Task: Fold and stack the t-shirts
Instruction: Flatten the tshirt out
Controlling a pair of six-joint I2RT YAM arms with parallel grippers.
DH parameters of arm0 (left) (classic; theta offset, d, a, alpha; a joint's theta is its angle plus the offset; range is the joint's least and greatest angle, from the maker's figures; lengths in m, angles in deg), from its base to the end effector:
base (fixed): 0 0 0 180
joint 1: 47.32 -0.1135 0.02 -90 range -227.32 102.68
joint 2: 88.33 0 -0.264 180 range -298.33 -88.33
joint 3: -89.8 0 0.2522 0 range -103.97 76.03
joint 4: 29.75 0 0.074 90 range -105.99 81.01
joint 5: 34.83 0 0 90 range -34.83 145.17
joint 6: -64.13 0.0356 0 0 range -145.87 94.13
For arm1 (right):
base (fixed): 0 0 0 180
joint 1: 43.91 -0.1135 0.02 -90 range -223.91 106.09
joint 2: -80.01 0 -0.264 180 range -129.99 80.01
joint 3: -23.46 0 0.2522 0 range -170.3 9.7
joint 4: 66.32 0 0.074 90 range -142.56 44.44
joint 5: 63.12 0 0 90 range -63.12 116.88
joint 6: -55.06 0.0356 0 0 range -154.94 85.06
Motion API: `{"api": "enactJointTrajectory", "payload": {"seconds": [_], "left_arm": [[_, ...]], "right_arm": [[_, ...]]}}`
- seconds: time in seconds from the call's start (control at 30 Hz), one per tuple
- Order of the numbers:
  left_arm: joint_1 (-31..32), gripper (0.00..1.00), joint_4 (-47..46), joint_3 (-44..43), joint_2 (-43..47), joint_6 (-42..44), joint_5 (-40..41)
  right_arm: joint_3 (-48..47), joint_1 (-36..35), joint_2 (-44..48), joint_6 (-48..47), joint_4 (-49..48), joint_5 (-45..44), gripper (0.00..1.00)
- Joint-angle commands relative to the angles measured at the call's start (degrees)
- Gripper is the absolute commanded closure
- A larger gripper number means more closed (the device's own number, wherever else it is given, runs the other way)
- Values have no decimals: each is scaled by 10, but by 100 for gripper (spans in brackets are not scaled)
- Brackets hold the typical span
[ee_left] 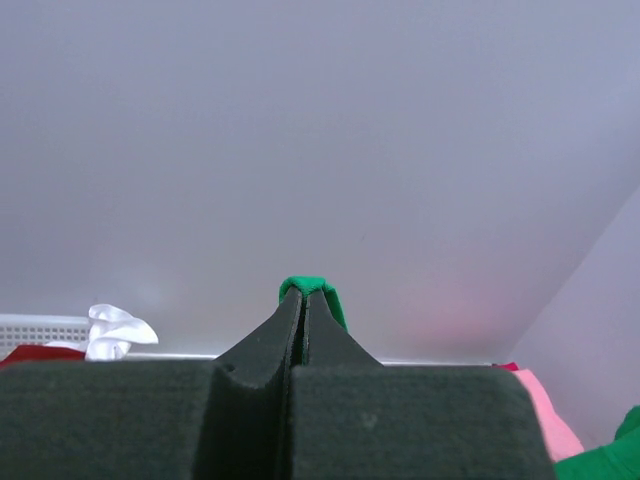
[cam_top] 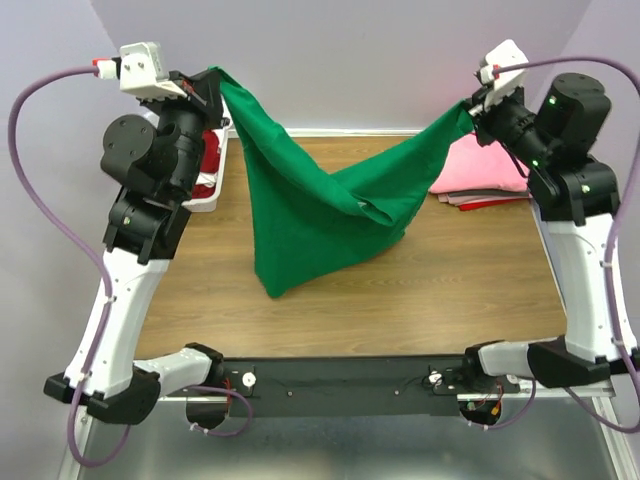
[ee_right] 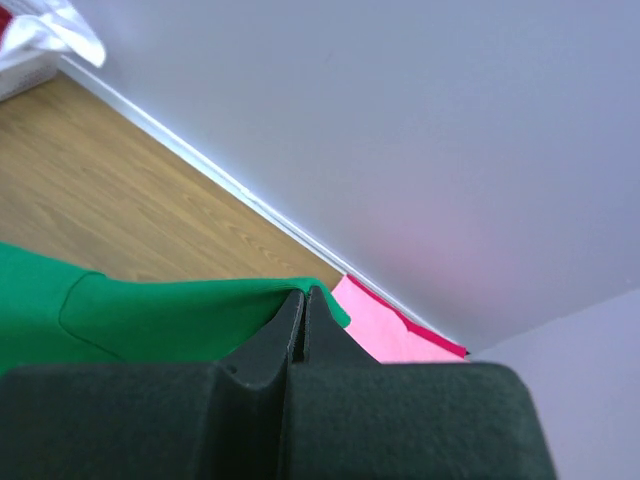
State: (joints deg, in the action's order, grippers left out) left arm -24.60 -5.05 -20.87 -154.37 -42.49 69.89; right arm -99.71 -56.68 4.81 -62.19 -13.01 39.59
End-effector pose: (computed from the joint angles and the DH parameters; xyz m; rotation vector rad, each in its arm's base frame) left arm 0.1826 -0.0667 0.5689 -0.1603 1.2363 -0.4395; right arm 0.2223 0.0584 0.5460 -0.7233 1.4960 -0.0071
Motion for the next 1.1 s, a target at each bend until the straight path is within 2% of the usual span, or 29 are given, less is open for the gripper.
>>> {"api": "enactJointTrajectory", "payload": {"seconds": [0.0,0.03,0.1,0.2,0.33,0.47,0.6,0.63,0.67,0.7,0.73,0.77,0.8,0.83,0.87,0.93,0.97,1.03,1.07], "left_arm": [[-45,100,-72,-4,-72,-61,-63],[-55,100,-80,-17,-92,-75,-119],[-72,100,-99,-58,-157,-102,-176],[-73,100,-94,-221,-245,-138,-277],[-73,100,-75,-349,-300,-157,-314],[-76,100,-81,-325,-255,-151,-316],[-88,100,-97,-200,-179,-132,-304],[-94,100,-101,-127,-162,-128,-292],[-108,100,-107,-83,-128,-128,-288],[-120,100,-122,-40,-112,-130,-288],[-130,100,-136,47,-98,-142,-298],[-157,100,-143,90,-77,-150,-307],[-169,100,-145,131,-70,-161,-318],[-182,100,-145,206,-66,-169,-330],[-194,100,-140,242,-64,-175,-351],[-223,100,-142,342,-62,-187,-378],[-236,100,-142,370,-70,-191,-384],[-261,100,-142,417,-84,-197,-397],[-268,100,-145,451,-99,-200,-405]], "right_arm": [[-10,6,-56,21,-46,-85,100],[-42,9,-82,25,-52,-94,100],[-83,35,-103,49,-54,-102,100],[-153,84,-121,81,-56,-88,100],[-158,107,-82,76,-56,-57,100],[-108,107,-9,64,-52,-35,100],[-43,107,59,50,-11,30,100],[-5,107,84,43,29,61,99],[15,107,95,33,55,151,100],[40,107,107,-7,82,205,99],[99,107,128,-33,149,262,100],[126,107,137,-63,184,363,100],[161,107,145,-130,218,407,100],[193,107,154,-160,245,441,100],[261,106,169,-186,283,493,100],[323,95,180,-224,289,515,100],[382,85,184,-231,282,510,100],[432,50,182,-236,270,490,100],[455,2,182,-229,244,472,85]]}}
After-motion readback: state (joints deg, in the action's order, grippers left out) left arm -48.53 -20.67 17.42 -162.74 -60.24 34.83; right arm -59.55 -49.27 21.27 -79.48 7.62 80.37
